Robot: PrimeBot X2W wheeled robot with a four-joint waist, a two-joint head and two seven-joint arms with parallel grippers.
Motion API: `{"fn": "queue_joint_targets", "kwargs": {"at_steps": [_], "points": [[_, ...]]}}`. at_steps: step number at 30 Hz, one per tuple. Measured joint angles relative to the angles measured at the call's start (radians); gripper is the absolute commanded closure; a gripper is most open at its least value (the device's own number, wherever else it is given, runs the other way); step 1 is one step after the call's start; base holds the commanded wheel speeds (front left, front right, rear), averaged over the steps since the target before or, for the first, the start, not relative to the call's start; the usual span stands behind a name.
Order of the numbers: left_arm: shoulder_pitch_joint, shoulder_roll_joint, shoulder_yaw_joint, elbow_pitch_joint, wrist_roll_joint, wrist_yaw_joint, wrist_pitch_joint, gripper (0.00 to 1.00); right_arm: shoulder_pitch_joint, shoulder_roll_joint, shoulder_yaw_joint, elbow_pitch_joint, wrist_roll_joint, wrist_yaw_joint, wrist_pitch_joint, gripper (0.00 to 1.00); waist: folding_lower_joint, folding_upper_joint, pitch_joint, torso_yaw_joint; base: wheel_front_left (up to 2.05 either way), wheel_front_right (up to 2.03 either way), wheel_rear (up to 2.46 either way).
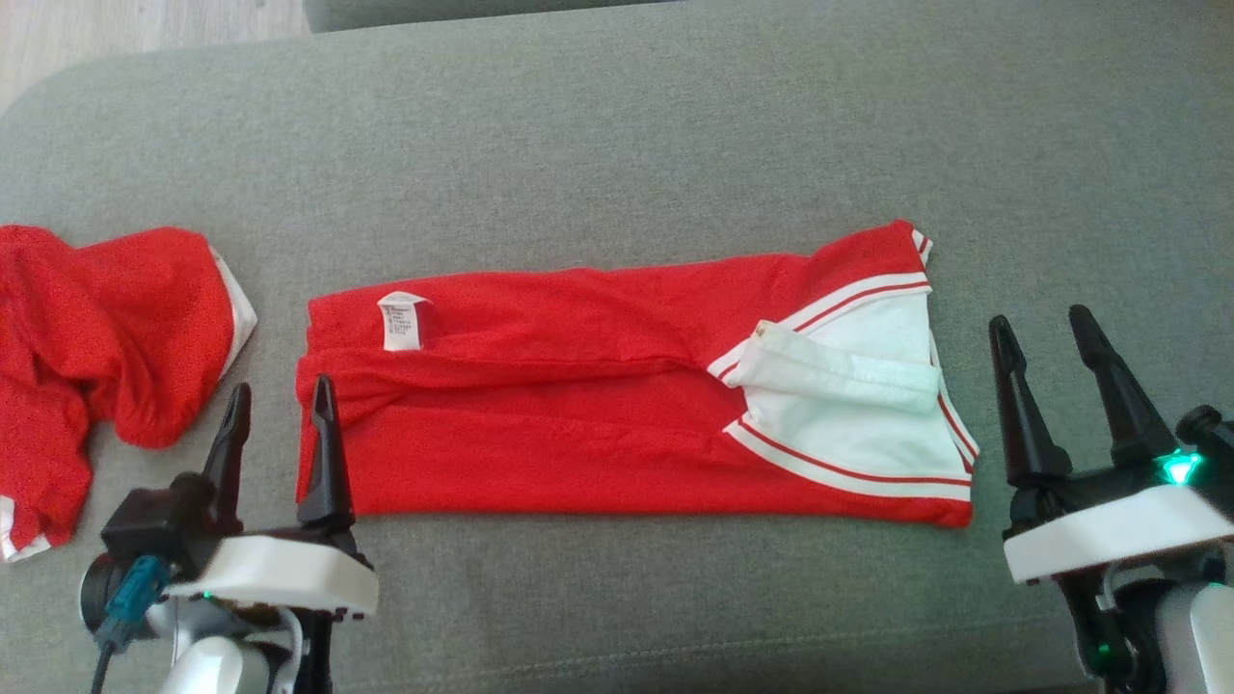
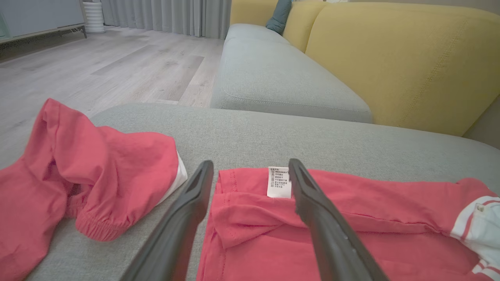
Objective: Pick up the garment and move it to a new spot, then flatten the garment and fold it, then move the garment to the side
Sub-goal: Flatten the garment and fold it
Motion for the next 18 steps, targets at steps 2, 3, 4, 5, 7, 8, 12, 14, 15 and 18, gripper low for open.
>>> {"fn": "queue_joint_targets", "kwargs": {"at_steps": [2, 3, 4, 5, 7, 8, 12, 14, 15, 18], "points": [[0.0, 0.001, -0.001, -0.001, 0.002, 0.0, 0.001, 0.0, 0.0, 0.001, 0.0, -0.002, 0.0, 0.0, 0.0, 0.0, 0.0, 0.0, 0.003, 0.001, 0.0, 0.0, 0.0], [0.0, 0.001, -0.003, -0.001, 0.007, 0.0, 0.001, 0.0, 0.0, 0.002, -0.001, -0.002, 0.0, 0.0, 0.001, 0.0, 0.0, 0.0, 0.005, 0.002, 0.0, 0.0, 0.0], [0.0, 0.001, -0.004, -0.001, 0.008, 0.0, 0.001, 0.0, 0.0, 0.003, -0.001, -0.002, 0.0, 0.0, 0.003, 0.0, 0.0, 0.0, 0.006, 0.002, 0.0, 0.0, 0.0], [-0.001, 0.001, -0.006, -0.001, 0.008, 0.0, 0.001, 0.0, 0.0, 0.004, -0.001, -0.002, 0.0, 0.0, 0.003, 0.0, 0.0, 0.0, 0.008, 0.002, 0.0, 0.0, 0.0], [-0.001, 0.001, -0.008, -0.002, 0.008, 0.0, 0.001, 0.0, 0.0, 0.005, -0.002, -0.002, 0.0, 0.0, 0.004, 0.0, 0.0, 0.0, 0.012, 0.003, 0.0, 0.0, 0.0], [-0.001, 0.001, -0.009, -0.003, 0.008, 0.0, 0.001, 0.0, 0.0, 0.006, -0.003, -0.002, 0.0, 0.0, 0.007, 0.0, 0.0, 0.0, 0.014, 0.003, 0.0, 0.0, 0.0], [-0.014, 0.002, -0.026, -0.014, 0.012, 0.0, 0.001, 0.0, 0.0, 0.008, -0.016, 0.026, 0.0, 0.0, 0.017, 0.0, 0.0, 0.0, 0.045, 0.009, 0.0, 0.0, 0.0], [-0.038, 0.001, -0.028, -0.018, 0.019, -0.002, 0.001, 0.0, -0.002, 0.005, -0.02, 0.064, 0.0, 0.0, 0.022, 0.0, 0.0, 0.0, 0.065, 0.015, 0.0, 0.0, 0.0], [-0.053, 0.001, -0.031, -0.019, 0.019, -0.003, 0.0, 0.0, -0.002, -0.003, -0.019, 0.086, 0.0, 0.0, 0.026, 0.0, 0.0, 0.0, 0.077, 0.019, 0.0, 0.0, 0.0], [-0.097, -0.001, -0.04, -0.018, 0.027, -0.012, -0.005, 0.0, -0.021, -0.02, -0.018, 0.151, 0.001, 0.0, 0.03, 0.0, 0.0, 0.0, 0.114, 0.031, 0.0, 0.0, 0.0]]}}
